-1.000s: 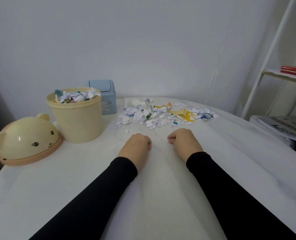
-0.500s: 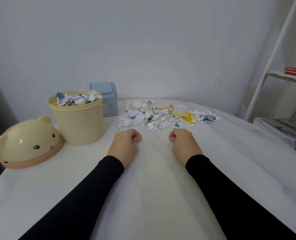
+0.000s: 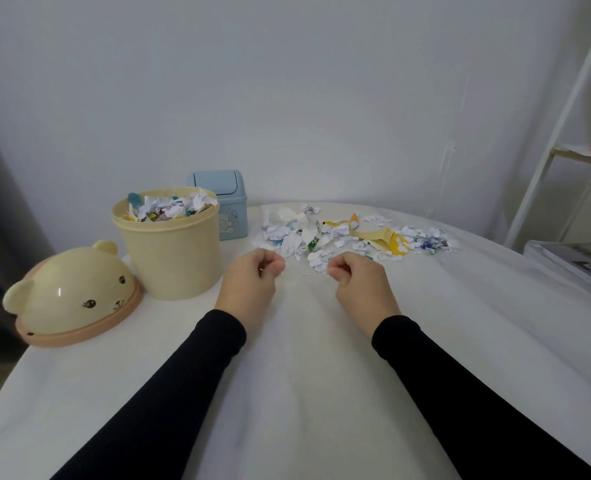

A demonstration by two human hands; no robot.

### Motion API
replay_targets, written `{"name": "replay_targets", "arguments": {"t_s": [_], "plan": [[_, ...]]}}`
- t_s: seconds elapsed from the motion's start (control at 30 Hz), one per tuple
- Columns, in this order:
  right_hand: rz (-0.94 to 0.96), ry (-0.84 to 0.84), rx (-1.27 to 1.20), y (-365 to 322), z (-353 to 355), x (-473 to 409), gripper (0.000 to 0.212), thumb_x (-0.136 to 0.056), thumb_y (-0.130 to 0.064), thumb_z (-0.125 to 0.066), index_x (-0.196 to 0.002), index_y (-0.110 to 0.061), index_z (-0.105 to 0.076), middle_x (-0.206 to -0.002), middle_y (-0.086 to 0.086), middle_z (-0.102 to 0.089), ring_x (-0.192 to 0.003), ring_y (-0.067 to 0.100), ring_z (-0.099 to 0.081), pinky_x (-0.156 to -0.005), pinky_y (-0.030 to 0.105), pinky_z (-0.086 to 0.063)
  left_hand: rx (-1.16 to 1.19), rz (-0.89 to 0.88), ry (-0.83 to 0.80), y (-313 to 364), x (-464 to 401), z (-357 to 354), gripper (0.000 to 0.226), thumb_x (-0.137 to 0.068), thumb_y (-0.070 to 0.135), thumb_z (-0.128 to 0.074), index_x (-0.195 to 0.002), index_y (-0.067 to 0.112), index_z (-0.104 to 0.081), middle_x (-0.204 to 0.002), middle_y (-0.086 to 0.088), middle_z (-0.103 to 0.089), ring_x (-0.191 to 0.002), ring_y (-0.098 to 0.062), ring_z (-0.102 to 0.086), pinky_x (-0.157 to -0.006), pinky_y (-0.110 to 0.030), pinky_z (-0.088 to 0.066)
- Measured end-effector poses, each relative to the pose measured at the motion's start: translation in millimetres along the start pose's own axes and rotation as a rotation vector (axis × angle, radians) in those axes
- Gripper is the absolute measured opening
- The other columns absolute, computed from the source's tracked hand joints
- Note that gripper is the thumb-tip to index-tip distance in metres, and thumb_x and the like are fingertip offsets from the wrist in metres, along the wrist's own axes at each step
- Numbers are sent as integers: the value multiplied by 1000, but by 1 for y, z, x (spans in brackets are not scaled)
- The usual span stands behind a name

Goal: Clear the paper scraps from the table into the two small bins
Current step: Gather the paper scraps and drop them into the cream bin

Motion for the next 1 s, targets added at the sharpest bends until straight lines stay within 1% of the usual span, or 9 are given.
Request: {"name": "replay_targets", "arguments": {"t_s": [0.17, 0.27, 0.43, 0.53, 0.67, 0.73, 0.83, 0.9, 1.0], "plan": [[116, 19, -120, -65, -14, -24, 19, -91, -1, -52, -81, -16, -59, -87, 1, -61, -80, 12, -54, -61, 3, -37, -93, -232, 187, 57, -11, 70, 14, -92, 11, -55, -81, 18, -59, -70, 17, -54, -64, 2, -48, -61, -6, -34], [199, -22, -189, -121, -32, -42, 17, -92, -4, -53, -82, -16, -59, -88, 1, -61, -81, 12, -55, -61, 11, -36, -189, -226, 257, 64, -33, 121, 11, -92, 14, -56, -84, 19, -62, -74, 13, -56, -64, -2, -48, -58, -14, -30], [287, -193, -127, -191, -85, -62, 12, -91, -7, -56, -89, -12, -67, -90, 3, -63, -83, 12, -55, -73, 17, -37, -324, -27, 75, 22, -71, 166, 13, -92, 24, -57, -91, 17, -69, -87, 2, -67, -63, -4, -52, -45, -8, -35], [301, -285, -53, -203, -109, -64, 19, -92, -5, -54, -101, -8, -71, -102, 8, -69, -88, 15, -59, -78, 21, -44, -364, 13, 24, 2, -80, 176, 18, -94, 24, -55, -97, 19, -72, -90, 5, -67, -70, -5, -55, -52, -9, -34], [366, -310, 71, -207, -116, -64, 41, -90, 8, -41, -118, -10, -66, -119, 9, -64, -109, 19, -59, -94, 25, -45, -441, 11, -40, -12, -85, 185, 20, -94, 19, -53, -100, 24, -72, -96, 5, -66, -81, -9, -54, -61, -14, -37], [410, -287, 125, -208, -112, -66, 39, -91, 7, -44, -117, -11, -67, -118, 6, -63, -109, 17, -59, -88, 18, -41, -480, 5, -29, -13, -85, 191, 22, -95, 22, -52, -105, 23, -71, -99, 7, -62, -87, -9, -51, -74, -19, -36], [419, -213, 82, -208, -101, -67, 25, -94, -8, -51, -111, -14, -69, -113, 1, -64, -95, 9, -56, -80, 14, -36, -540, 14, -69, -13, -84, 193, 28, -97, 29, -46, -115, 23, -67, -111, 6, -63, -90, -9, -49, -78, -22, -35], [413, -198, 23, -203, -96, -62, 22, -91, -24, -59, -112, -19, -66, -113, -3, -61, -100, 7, -53, -84, 16, -36, -572, 15, -159, -12, -81, 186, 29, -98, 30, -44, -116, 24, -66, -114, 5, -65, -92, -10, -53, -77, -22, -36], [345, -237, -53, -186, -101, -51, 64, -74, -47, -75, -130, -28, -50, -125, -9, -43, -118, 3, -39, -96, 19, -33, -545, 1, -210, -6, -74, 175, 34, -94, 40, -48, -125, 29, -59, -124, 4, -61, -110, -14, -55, -89, -25, -41]]}}
Point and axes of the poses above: each hand's wrist, its own x-axis away from the middle knuckle, its own z-axis out of the back of the hand, y = z × x, the point moved 7 cm from there along -x, towards the middle knuckle
